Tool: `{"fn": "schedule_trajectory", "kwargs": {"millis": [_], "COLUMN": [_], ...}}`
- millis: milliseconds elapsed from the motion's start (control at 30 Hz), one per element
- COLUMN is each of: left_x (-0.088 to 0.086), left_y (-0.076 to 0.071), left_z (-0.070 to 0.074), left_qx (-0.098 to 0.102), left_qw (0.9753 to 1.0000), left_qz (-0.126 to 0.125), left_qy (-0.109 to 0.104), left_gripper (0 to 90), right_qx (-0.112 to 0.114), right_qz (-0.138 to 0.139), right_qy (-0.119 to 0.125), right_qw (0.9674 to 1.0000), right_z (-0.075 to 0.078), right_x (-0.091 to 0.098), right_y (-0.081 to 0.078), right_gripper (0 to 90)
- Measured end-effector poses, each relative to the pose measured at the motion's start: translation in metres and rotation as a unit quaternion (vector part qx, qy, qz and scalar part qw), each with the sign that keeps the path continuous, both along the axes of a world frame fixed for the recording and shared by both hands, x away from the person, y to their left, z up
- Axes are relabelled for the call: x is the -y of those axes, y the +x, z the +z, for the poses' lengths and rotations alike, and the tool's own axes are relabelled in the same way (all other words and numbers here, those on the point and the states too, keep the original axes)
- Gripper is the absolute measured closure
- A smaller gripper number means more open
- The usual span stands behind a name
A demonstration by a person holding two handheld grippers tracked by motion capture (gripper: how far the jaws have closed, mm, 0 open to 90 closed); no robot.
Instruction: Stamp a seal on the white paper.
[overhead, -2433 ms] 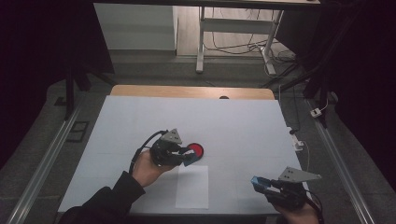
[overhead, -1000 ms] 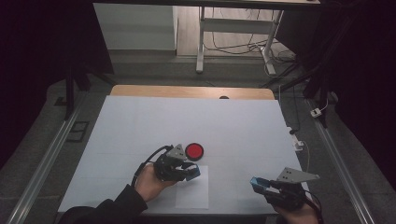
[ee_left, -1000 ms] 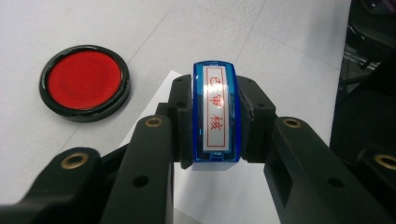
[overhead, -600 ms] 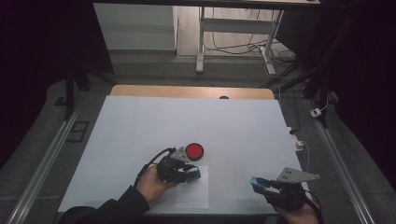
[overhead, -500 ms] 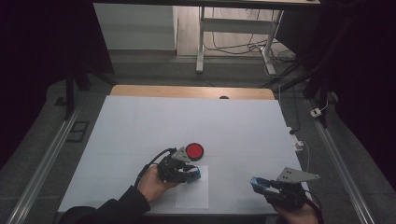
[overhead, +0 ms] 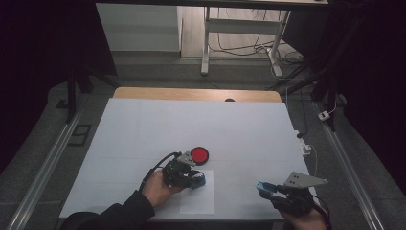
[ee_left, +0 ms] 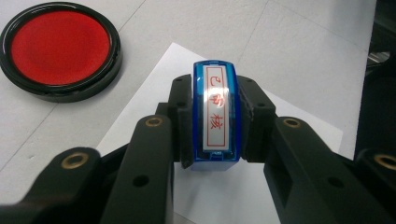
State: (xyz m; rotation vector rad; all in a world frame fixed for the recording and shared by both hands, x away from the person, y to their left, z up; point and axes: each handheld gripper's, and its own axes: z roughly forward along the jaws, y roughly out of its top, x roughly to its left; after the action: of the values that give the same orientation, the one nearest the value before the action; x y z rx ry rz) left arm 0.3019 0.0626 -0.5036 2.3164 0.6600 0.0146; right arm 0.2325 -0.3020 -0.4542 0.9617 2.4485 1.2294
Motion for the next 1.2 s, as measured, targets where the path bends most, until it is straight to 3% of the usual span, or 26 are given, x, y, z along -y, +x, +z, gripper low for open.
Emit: {"fn": "schedule_trajectory", "kwargs": {"millis": [233, 400, 767, 1000, 1200], "left_x": [-0.004, -0.004, 0.003, 0.009, 0.013], "left_y": [0.005, 0.004, -0.006, -0.016, -0.019], "left_z": [-0.002, -0.003, 0.0, 0.001, 0.002], "left_qx": [-0.02, -0.017, 0.024, 0.057, 0.069], "left_qw": [0.9997, 0.9997, 0.9996, 0.9975, 0.9962], "left_qz": [0.001, 0.0, -0.003, -0.005, -0.004], "left_qy": [-0.018, -0.017, 0.014, 0.041, 0.053], "left_gripper": [70.6, 70.7, 70.7, 70.7, 70.7], "right_qx": [0.0, 0.0, -0.001, -0.001, -0.002], "right_qz": [0.001, 0.001, 0.001, 0.001, 0.001], "right_qy": [0.001, 0.001, -0.002, -0.002, -0.002], "right_qw": [1.0, 1.0, 1.0, 1.0, 1.0], "right_z": [0.0, 0.0, 0.0, 0.0, 0.0], "right_x": [0.0, 0.0, 0.0, 0.0, -0.001], "right_y": [0.0, 0.0, 0.0, 0.0, 0.0], "right_gripper": [67.6, 67.6, 67.6, 67.6, 67.7]}}
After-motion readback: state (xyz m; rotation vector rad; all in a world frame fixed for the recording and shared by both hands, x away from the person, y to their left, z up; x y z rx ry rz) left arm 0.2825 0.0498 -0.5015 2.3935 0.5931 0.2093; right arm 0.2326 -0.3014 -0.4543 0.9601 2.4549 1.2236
